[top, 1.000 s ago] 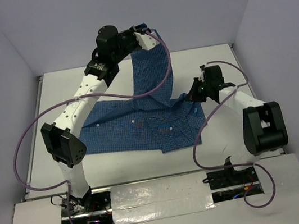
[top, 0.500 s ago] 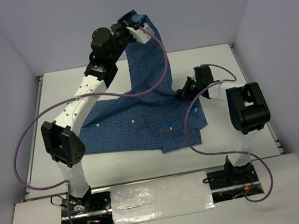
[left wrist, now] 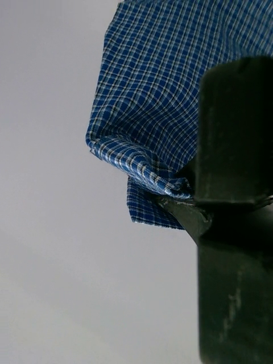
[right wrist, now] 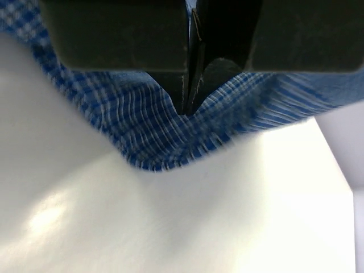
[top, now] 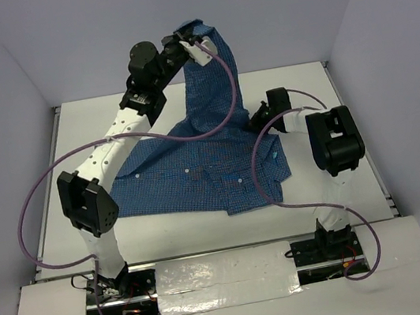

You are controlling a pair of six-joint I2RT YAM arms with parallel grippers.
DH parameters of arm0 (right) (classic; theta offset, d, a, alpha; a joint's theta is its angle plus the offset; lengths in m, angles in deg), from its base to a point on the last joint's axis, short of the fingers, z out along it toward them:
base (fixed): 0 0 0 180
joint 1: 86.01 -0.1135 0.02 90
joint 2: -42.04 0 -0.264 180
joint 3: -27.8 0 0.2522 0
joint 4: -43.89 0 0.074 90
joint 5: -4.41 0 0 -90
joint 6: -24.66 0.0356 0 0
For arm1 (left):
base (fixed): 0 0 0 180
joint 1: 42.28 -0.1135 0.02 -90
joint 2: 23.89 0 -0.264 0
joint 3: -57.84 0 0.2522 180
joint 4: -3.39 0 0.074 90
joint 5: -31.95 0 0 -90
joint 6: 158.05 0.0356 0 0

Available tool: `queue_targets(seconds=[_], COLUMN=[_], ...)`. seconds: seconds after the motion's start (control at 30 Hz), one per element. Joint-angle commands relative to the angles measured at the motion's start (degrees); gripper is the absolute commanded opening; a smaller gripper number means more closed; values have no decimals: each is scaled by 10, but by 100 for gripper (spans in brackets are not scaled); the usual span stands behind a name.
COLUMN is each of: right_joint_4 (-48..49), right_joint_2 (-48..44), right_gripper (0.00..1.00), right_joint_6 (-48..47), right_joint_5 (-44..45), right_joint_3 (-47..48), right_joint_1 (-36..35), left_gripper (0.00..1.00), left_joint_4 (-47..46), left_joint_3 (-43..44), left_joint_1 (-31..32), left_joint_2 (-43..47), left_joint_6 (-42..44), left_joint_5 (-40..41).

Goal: Fold and stack the long sleeve shirts
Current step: Fold the shirt

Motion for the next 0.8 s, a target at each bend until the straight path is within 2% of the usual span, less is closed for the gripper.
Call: queue_targets(seconds=[0.0,0.13,0.23,0.27,0.33,0.37,0.47,0.57,0.67,0.77], right_joint_4=[-9,-9,12,-1,-63,-83,-153,-188,-131,-104], right_joint_2=[19,18,-57,-107,-192,-218,-298,-337,-365,-384], right_gripper=[0,0,2,7,35,45,62,66,69,70], right_joint_6=[25,12,-74,-101,-160,-169,-137,-53,46,101], right_joint_5=[38,12,-14,-26,-32,-33,-69,-120,-151,-144], right_joint_3=[53,56,13,7,-14,-23,-53,-116,-184,-194], right_joint_1=[9,37,54,59,60,60,59,49,15,-24], left_gripper=[0,0,0,0,0,0,0,0,0,0], left_joint_4=[29,91,146,159,194,203,220,239,264,280], left_joint_3=[-29,-84,-141,-174,-220,-235,-276,-282,-284,-298], left_joint_1=[1,1,4,10,23,27,43,57,61,67], left_joint_2=[46,99,142,152,182,189,219,232,238,248], left_joint_6=[-22,-31,-43,-45,-44,-43,-46,-62,-56,-41], left_joint_5=[-58,-126,-191,-200,-221,-224,-230,-213,-210,-209])
